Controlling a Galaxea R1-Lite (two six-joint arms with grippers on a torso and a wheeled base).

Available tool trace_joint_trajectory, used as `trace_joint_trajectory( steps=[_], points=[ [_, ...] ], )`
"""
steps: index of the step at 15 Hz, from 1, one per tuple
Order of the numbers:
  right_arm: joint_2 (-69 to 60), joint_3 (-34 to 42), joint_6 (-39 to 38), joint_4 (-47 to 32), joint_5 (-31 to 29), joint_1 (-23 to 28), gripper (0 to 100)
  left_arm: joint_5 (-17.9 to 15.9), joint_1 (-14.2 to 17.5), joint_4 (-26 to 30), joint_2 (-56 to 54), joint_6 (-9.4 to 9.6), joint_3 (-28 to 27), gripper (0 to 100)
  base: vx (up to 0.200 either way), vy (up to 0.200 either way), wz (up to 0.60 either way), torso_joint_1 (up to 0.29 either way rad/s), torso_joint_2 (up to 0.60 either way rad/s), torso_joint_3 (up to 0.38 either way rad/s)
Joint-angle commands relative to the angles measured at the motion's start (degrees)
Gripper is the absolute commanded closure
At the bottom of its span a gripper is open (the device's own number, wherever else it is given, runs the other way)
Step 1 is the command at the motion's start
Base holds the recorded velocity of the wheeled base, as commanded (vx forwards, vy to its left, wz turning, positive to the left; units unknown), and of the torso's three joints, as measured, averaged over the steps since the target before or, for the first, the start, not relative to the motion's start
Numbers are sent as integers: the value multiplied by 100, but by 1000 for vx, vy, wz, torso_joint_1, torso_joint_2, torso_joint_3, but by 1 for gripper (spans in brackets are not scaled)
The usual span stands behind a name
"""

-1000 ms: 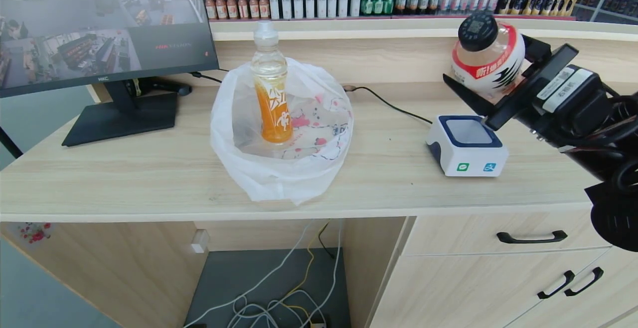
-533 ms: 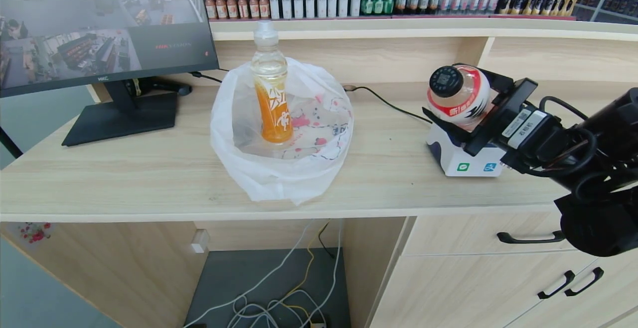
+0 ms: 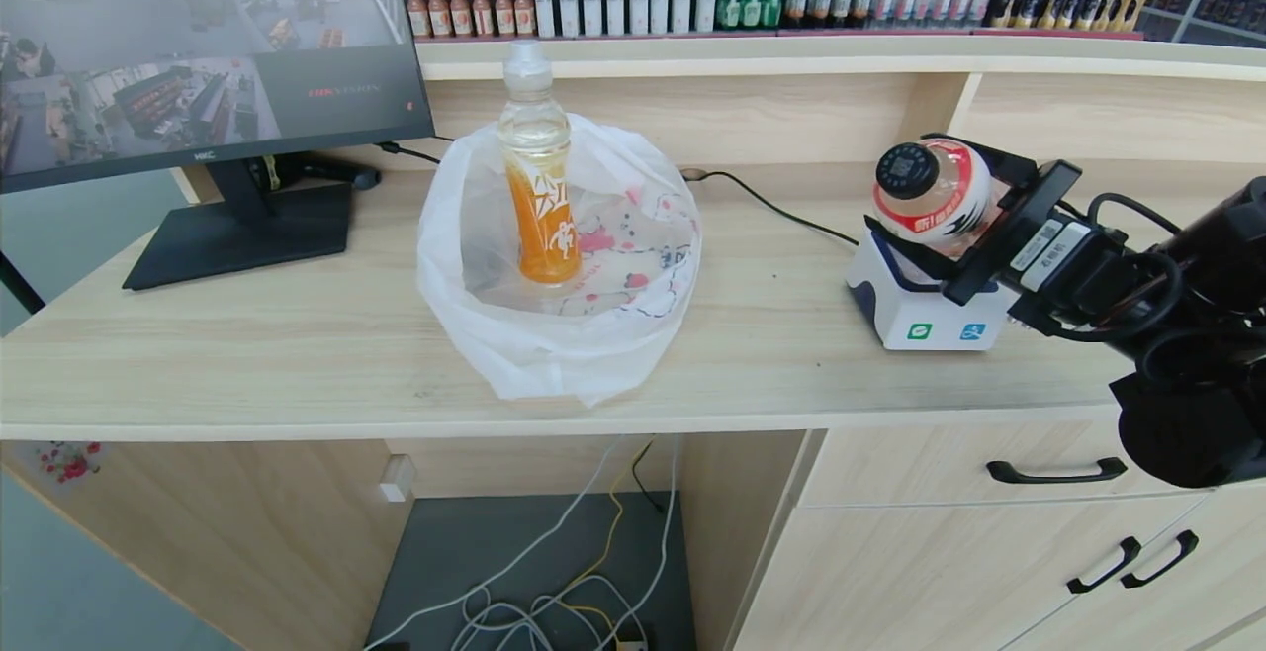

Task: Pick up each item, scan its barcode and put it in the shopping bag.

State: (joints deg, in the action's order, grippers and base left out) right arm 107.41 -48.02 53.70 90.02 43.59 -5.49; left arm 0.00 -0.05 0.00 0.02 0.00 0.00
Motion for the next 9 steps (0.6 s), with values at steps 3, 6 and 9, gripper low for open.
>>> trace_joint_trajectory(
  steps=[3,6,9],
  points=[
    [34,-15,9,-2,0,12,100,0,5,0,-2,0,0,0,0,0,0,0,0,0],
    [25,-6,27,-2,0,4,100,0,-4,0,-2,0,0,0,0,0,0,0,0,0],
    [17,65,70,-2,-9,4,100,0,5,0,-2,0,0,0,0,0,0,0,0,0]
  ],
)
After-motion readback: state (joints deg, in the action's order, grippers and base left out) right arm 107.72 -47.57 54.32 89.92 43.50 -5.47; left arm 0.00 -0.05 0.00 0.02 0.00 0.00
